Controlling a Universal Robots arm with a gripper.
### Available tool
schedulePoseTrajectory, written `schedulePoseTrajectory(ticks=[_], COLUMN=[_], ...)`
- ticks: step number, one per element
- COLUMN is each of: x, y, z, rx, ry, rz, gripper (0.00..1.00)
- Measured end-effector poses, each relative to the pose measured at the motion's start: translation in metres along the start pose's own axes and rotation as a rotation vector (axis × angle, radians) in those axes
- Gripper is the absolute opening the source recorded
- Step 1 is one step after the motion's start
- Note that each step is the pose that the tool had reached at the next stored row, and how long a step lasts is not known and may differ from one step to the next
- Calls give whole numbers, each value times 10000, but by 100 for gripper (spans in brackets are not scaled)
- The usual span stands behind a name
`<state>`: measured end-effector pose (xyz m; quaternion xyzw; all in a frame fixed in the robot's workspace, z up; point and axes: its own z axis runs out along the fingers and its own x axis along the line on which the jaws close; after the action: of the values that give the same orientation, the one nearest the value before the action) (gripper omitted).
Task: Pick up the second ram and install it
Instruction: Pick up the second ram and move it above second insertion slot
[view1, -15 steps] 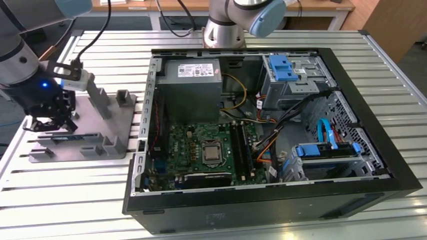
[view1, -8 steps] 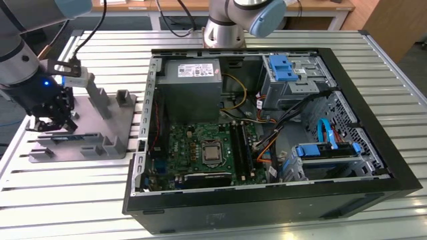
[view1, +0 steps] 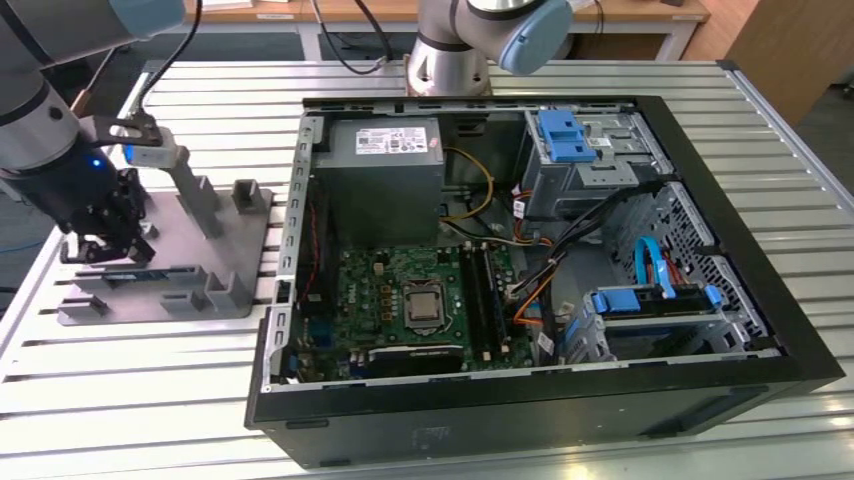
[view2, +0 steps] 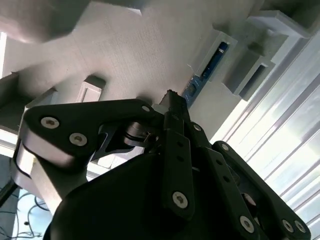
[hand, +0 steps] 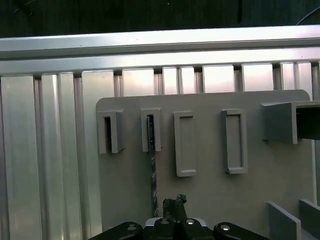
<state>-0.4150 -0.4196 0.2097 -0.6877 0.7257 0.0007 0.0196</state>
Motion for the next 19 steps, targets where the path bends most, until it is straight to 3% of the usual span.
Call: schedulePoseTrajectory(ticks=[2,4,6,9,10,13,19], x=[0,0,0,0,-1,-3,-3], y=[-1,0,0,0,0,0,1], z=[2,3,2,2,3,5,17], rx=[-9,-12,-17,-20,-19,-22,-21], ry=[9,80,218,493,531,536,565], rz=[-353,-637,-881,-1194,-1213,-1139,-159], gripper=[10,10,10,10,10,10,10])
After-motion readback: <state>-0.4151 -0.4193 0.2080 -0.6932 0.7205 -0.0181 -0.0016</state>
